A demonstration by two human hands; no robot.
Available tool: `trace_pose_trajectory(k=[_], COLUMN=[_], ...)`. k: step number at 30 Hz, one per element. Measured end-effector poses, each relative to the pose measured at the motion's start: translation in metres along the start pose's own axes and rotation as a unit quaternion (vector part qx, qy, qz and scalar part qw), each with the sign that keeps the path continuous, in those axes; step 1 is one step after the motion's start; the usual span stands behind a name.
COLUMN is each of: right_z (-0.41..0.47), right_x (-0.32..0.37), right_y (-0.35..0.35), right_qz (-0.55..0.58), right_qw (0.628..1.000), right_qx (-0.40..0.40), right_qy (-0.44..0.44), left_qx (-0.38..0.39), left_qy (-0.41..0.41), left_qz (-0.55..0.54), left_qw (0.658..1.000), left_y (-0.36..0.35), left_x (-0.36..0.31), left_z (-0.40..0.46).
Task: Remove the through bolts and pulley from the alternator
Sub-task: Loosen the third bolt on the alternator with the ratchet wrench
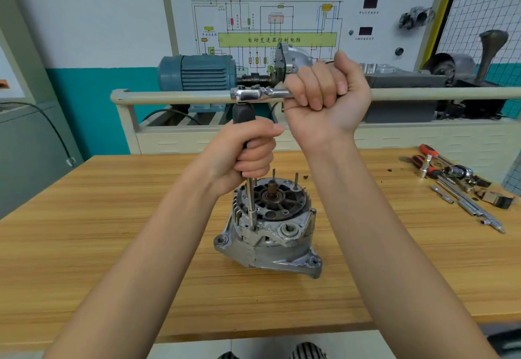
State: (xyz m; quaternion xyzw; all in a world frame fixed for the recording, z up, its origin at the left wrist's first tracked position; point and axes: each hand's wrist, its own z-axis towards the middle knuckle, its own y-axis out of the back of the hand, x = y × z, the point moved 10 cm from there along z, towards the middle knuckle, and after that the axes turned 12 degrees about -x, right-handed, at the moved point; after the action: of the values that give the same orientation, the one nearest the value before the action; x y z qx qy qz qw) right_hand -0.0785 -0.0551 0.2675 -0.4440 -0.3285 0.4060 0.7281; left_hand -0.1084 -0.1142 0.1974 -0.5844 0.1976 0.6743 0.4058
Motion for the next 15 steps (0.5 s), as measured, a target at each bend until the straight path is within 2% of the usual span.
trace_pose_trajectory(k=[2, 4, 7, 9, 11, 12, 15], right_z=[-0.004, -0.014, -0.041, -0.055, -0.056, -0.052, -0.032], right_x=[0.004, 0.009, 0.008, 0.008, 0.007, 0.007, 0.004], right_y=[-0.001, -0.009, -0.031, -0.039, -0.041, -0.04, -0.029], right_qz=[-0.023, -0.094, -0.188, -0.219, -0.215, -0.203, -0.163], right_qw=[0.999, 0.99, 0.946, 0.918, 0.919, 0.929, 0.969], right_qx=[0.006, 0.038, 0.114, 0.133, 0.139, 0.14, 0.108], right_qy=[0.031, 0.1, 0.238, 0.303, 0.301, 0.275, 0.154], left_qx=[-0.09, -0.2, -0.338, -0.377, -0.361, -0.327, -0.171], left_qy=[-0.028, -0.058, -0.091, -0.111, -0.119, -0.118, -0.086], left_qz=[0.038, 0.056, 0.074, 0.093, 0.103, 0.102, 0.061], left_qw=[0.995, 0.976, 0.934, 0.915, 0.919, 0.932, 0.98], left_y=[0.011, 0.023, 0.038, 0.042, 0.04, 0.037, 0.024], left_x=[-0.004, -0.008, -0.011, -0.014, -0.015, -0.014, -0.013], left_z=[0.002, 0.001, -0.005, -0.008, -0.01, -0.009, -0.006])
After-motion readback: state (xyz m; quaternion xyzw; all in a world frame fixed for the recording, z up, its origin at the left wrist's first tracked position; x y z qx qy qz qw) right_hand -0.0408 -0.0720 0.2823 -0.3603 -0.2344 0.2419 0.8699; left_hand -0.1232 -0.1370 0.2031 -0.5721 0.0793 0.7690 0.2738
